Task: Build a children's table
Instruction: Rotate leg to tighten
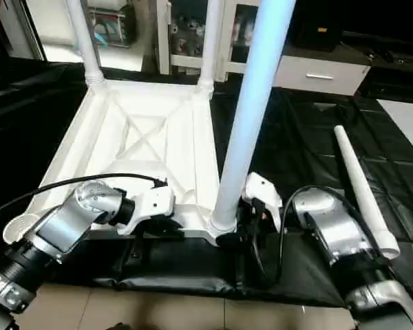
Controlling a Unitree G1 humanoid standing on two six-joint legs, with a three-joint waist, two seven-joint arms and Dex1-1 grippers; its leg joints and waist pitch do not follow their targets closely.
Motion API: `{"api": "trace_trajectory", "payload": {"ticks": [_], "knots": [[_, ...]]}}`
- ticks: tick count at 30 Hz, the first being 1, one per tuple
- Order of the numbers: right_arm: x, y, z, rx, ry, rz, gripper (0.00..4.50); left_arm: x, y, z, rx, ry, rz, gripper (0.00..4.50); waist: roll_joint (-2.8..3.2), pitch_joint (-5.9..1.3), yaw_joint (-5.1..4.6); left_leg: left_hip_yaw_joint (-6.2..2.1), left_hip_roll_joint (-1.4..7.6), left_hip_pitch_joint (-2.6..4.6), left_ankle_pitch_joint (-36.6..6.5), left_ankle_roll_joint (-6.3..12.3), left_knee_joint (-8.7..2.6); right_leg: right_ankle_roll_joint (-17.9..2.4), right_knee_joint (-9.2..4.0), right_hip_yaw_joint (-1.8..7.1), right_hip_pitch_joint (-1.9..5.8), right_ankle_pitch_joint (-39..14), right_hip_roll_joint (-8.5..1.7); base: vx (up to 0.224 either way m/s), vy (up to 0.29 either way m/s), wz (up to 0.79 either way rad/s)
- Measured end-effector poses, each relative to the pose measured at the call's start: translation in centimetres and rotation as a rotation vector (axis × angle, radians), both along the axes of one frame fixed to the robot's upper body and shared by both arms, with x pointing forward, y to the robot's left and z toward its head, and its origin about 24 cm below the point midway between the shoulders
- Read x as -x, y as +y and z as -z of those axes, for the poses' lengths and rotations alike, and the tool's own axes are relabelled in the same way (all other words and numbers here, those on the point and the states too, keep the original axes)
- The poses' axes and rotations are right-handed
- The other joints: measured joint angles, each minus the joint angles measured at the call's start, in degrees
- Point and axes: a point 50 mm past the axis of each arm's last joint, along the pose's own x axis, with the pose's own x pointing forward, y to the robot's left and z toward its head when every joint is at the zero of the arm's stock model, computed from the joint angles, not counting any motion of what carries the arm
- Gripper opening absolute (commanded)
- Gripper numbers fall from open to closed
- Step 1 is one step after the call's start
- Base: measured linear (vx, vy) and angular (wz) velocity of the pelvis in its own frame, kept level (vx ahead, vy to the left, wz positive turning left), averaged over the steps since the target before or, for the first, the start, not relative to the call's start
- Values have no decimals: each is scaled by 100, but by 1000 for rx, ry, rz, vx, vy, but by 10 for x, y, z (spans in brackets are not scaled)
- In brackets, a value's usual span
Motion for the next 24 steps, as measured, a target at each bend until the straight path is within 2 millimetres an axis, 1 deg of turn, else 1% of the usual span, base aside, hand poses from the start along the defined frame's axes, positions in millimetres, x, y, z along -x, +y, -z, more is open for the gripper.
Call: {"api": "trace_trajectory", "payload": {"ticks": [1,2,4,6,9,10,11,13,16,20,24], "knots": [[0,0,0,-1,0,0,425,0,0,0,0,0,0,0,0,0,0,0,0,1,0,0,0,0,2,0,0,0,0,0,0,0],[0,1,0,-2,-1,0,402,0,0,0,-1,0,-1,0,0,0,-1,0,0,2,0,0,0,0,5,0,0,0,0,0,0,0],[-1,1,1,-6,-3,-1,397,0,0,0,-3,-1,-1,0,0,0,-2,0,1,3,0,0,1,0,10,0,0,0,0,0,0,0],[-1,2,1,-11,-2,1,372,0,0,0,-4,-2,-1,0,0,0,-3,0,1,4,0,0,1,1,14,0,0,0,0,0,0,0],[-1,2,2,-20,5,2,352,-1,1,0,-7,-3,-1,0,1,0,-6,0,1,5,0,0,2,0,16,0,0,0,0,0,0,0],[-1,2,3,-21,7,0,329,-1,1,0,-7,-3,-1,0,0,0,-6,0,1,5,0,0,2,0,16,0,0,0,0,0,0,0],[-1,2,3,-22,8,-2,320,-1,1,0,-7,-3,-1,0,0,0,-7,0,1,5,0,0,2,0,16,0,0,0,0,0,0,0],[-1,3,3,-24,11,-7,314,-1,1,0,-8,-3,-1,0,0,0,-7,0,2,5,0,-1,2,0,16,0,0,0,0,0,0,0],[0,3,3,-25,12,-10,286,-1,1,0,-8,-2,-1,0,0,0,-9,0,2,5,0,0,2,0,17,0,0,0,0,0,0,0],[0,4,3,-28,12,-11,273,-1,1,0,-10,-1,0,0,0,0,-9,0,2,6,0,-1,2,1,17,0,0,0,1,0,0,0],[0,5,3,-32,12,-15,272,-1,2,0,-11,2,1,0,-1,-1,-9,0,3,6,0,-1,2,1,17,0,0,-1,1,0,0,0]]}}
